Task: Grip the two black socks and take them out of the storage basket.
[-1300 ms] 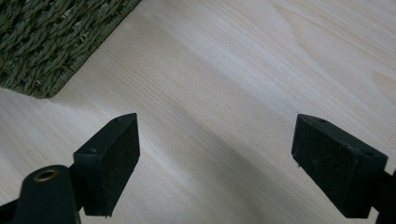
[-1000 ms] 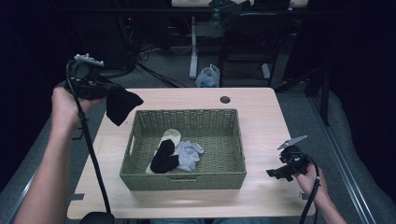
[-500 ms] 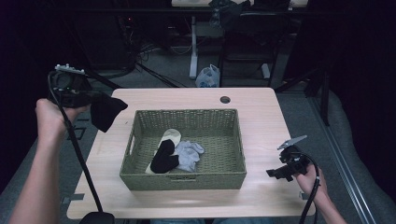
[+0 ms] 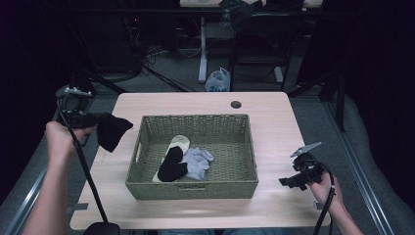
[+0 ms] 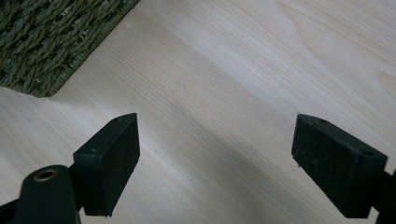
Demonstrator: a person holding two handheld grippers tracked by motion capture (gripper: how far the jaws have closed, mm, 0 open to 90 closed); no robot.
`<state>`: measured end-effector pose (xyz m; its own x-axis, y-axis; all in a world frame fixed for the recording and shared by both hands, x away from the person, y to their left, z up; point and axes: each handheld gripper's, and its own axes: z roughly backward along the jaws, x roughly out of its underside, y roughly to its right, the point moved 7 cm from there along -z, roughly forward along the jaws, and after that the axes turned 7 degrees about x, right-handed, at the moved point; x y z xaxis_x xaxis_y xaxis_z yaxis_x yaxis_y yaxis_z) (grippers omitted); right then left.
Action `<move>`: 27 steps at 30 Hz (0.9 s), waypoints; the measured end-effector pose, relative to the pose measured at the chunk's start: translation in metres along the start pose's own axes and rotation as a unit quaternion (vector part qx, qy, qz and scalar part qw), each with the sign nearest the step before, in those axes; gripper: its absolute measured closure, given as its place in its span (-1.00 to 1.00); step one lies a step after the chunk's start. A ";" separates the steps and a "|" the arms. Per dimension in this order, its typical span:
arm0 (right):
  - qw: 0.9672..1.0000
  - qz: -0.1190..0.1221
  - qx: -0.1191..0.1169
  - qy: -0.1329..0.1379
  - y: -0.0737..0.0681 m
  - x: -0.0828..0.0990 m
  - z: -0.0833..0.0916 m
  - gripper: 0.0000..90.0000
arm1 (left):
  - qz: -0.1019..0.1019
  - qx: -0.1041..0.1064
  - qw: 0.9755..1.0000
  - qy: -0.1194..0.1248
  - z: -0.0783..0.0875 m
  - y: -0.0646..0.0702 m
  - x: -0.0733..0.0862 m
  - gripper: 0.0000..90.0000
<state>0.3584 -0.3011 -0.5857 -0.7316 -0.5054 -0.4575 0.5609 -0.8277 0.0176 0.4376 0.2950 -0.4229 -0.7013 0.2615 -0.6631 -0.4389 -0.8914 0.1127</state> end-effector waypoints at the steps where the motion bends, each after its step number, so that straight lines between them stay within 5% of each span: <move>1: 1.000 0.000 0.000 0.000 0.000 0.000 0.000 -0.67 | 0.001 0.000 1.000 -0.002 -0.003 -0.001 0.002 0.96; 15: 1.000 0.002 -0.001 -0.002 0.000 0.000 -0.001 -0.67 | 0.025 -0.014 0.999 -0.026 -0.041 -0.010 0.034 0.96; 27: 1.000 0.003 -0.002 -0.003 -0.001 0.000 -0.001 -0.67 | 0.050 -0.030 0.997 -0.042 -0.058 -0.023 0.056 0.96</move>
<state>0.3583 -0.3001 -0.5868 -0.7306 -0.5111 -0.4528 0.5660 -0.8242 0.0171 0.4409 0.3089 -0.5057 -0.7859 0.1980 -0.5858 -0.3316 -0.9345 0.1291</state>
